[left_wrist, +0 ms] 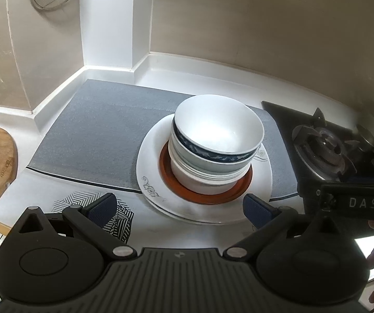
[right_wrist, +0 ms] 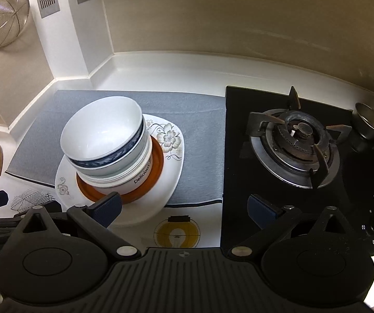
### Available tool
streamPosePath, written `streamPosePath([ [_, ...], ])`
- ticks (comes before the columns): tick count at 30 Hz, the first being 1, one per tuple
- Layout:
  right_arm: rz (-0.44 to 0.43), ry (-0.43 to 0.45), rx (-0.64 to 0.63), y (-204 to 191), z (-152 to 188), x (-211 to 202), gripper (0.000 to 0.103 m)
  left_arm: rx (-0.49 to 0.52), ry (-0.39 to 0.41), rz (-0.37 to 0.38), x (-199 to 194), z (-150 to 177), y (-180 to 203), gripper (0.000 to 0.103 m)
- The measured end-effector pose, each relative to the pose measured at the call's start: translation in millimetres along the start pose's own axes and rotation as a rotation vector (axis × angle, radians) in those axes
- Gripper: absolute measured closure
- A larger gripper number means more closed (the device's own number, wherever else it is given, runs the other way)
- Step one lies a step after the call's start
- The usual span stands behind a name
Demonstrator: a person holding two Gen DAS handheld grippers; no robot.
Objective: Organize plates and bowls
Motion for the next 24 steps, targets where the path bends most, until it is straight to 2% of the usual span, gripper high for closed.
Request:
streamPosePath([
  [14, -0.047, 0.009, 0.004, 8, 1, -11, 0.001, 0.024, -0.006, -0.057, -8, 1, 6, 0.000],
  [24, -0.089, 0.027, 0.016, 0, -2, -19, 0.001, 0.066, 0.003, -0.046, -13, -3, 13, 0.000],
])
Point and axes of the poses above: each gripper's, at about its wrist camera, not at the fingertips, and x roughly the way its jaws point, y to its right, z to its underside, the point moved 6 cm from there along x, roughly the way its jaws point, and after that the axes turned 4 degrees about z, right-handed, at the moved point
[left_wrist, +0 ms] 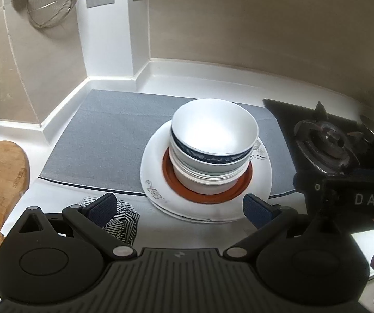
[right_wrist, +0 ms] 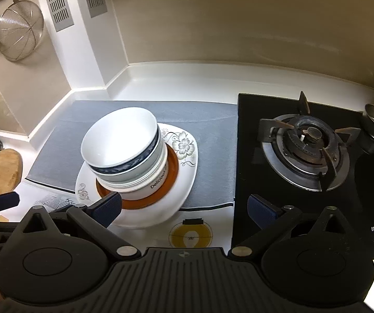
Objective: Organize plates and bowls
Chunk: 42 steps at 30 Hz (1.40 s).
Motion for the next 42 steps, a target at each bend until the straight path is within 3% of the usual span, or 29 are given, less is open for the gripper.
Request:
streamPosePath([
  [28, -0.010, -0.013, -0.024, -8, -6, 15, 0.001, 0.001, -0.002, 0.047, 16, -4, 3, 0.000],
  [42, 0.025, -0.009, -0.015, -2, -6, 11, 0.001, 0.017, 0.002, 0.077, 16, -6, 10, 0.000],
])
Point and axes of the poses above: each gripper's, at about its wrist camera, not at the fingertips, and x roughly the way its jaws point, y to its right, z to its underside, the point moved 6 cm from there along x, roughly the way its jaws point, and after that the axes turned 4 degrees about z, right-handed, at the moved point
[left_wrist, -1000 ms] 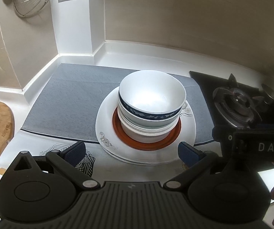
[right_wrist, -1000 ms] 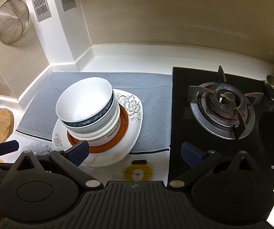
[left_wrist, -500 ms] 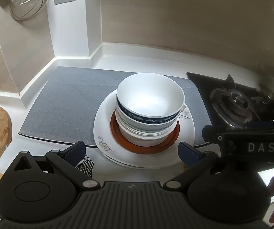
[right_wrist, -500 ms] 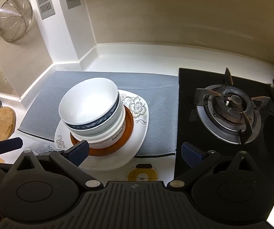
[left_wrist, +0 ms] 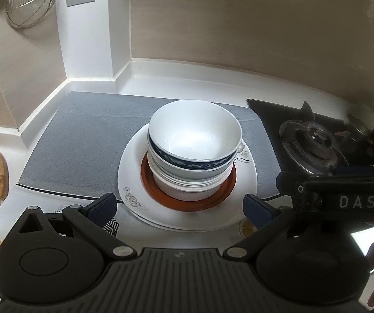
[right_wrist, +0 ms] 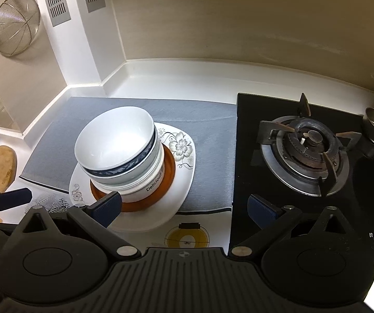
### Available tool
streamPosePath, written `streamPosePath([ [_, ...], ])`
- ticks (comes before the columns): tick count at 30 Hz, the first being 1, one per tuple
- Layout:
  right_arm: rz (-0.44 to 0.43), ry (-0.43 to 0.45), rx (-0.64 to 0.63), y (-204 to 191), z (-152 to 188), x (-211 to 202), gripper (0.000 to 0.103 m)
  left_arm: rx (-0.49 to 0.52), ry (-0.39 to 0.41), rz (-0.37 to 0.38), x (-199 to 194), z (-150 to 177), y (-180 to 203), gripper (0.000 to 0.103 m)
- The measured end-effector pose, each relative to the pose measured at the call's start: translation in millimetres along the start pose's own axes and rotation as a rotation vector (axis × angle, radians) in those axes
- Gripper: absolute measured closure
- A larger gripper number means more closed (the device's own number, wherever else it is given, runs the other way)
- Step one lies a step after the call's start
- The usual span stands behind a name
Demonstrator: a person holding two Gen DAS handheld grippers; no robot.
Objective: Organize plates and bowls
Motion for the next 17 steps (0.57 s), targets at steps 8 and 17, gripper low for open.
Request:
streamPosePath([
  [8, -0.008, 0.010, 0.008, -5, -2, -4, 0.001, 0.002, 0.008, 0.000, -6, -2, -8, 0.000],
  [17, -0.001, 0.012, 0.002, -16, -5, -3, 0.001, 0.012, 0.022, 0.031, -3, -7, -16, 0.000],
])
Point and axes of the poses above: each gripper's, at about its wrist camera, not at the fingertips, and x roughly the way its jaws point, y to its right, z to its underside, the point moved 6 cm from there along x, roughly the way its jaws point, and after that the axes turned 4 degrees about z, right-handed, at the moved point
